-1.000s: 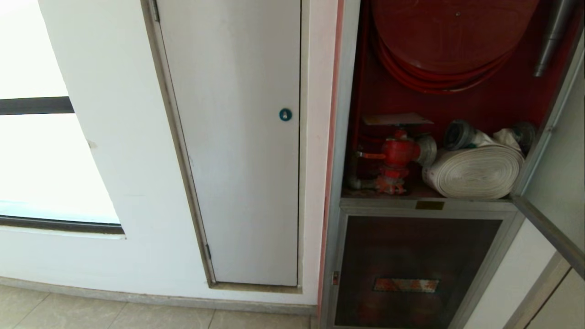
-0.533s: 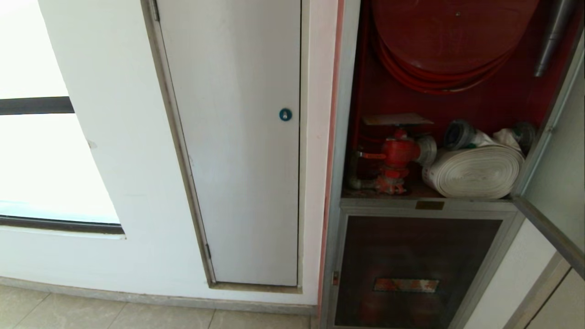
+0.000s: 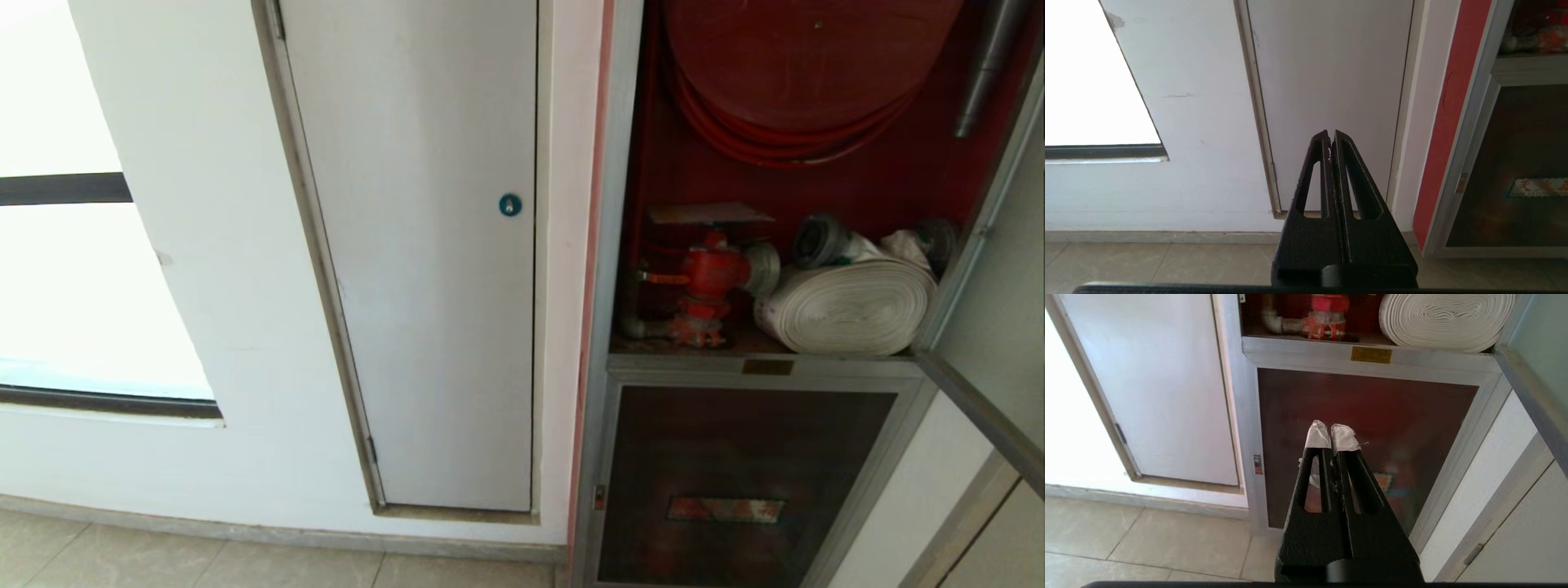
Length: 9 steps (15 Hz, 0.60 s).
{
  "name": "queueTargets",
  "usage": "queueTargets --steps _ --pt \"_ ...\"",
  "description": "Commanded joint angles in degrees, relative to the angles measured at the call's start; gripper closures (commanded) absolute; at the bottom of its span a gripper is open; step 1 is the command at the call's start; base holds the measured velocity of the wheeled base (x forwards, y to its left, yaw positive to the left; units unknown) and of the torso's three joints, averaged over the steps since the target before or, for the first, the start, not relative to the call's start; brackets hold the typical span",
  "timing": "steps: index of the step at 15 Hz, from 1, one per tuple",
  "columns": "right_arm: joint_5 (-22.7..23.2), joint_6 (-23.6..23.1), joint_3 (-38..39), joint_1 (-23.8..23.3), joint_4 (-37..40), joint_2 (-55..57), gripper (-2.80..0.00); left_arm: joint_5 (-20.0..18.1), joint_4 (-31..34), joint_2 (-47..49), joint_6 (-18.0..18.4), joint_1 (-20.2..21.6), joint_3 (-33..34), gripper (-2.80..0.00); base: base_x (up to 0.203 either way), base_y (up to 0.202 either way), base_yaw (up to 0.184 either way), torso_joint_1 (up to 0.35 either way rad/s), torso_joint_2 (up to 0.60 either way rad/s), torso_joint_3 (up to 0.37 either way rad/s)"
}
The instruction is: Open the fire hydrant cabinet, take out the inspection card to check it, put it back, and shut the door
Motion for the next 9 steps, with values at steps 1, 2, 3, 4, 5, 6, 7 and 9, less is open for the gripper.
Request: queueTargets --steps 1,2,3,4,5,6,7,9 --pt "0.0 0.08 -0.15 0.02 0.2 0.07 0.0 -0.04 0.01 -0.01 0.01 0.02 1.58 0.0 0.0 0.0 0.0 0.0 0.0 0.0" --pt "0.0 0.08 -0.15 0.02 0.37 0.16 0.0 0.0 0.01 0.07 0.01 0.02 1.58 0.0 0.0 0.0 0.0 0.0 0.0 0.0" --pt "0.0 0.08 -0.15 0.02 0.37 0.13 0.0 -0.05 -0.03 0.06 0.01 0.02 1.58 0.0 0.0 0.0 0.0 0.0 0.0 0.0" --pt "0.0 0.08 -0.15 0.02 0.37 0.07 0.0 -0.04 0.01 0.03 0.01 0.06 1.58 0.0 0.0 0.0 0.0 0.0 0.0 0.0" --pt "0.0 0.13 -0.15 0.02 0.33 0.11 0.0 -0.06 -0.17 0.02 0.01 0.07 1.58 0.0 0.0 0.0 0.0 0.0 0.0 0.0" --pt "0.0 0.26 -0.06 0.02 0.11 0.07 0.0 -0.01 -0.01 0.0 0.01 0.09 1.58 0.0 0.0 0.0 0.0 0.0 0.0 0.0" --pt "0.0 0.35 -0.06 0.02 0.11 0.07 0.0 -0.08 0.01 0.07 0.01 0.02 1.58 0.0 0.0 0.0 0.0 0.0 0.0 0.0" --pt "0.0 0.35 -0.06 0.02 0.11 0.07 0.0 -0.02 -0.12 0.06 0.01 0.02 1.58 0.0 0.0 0.0 0.0 0.0 0.0 0.0"
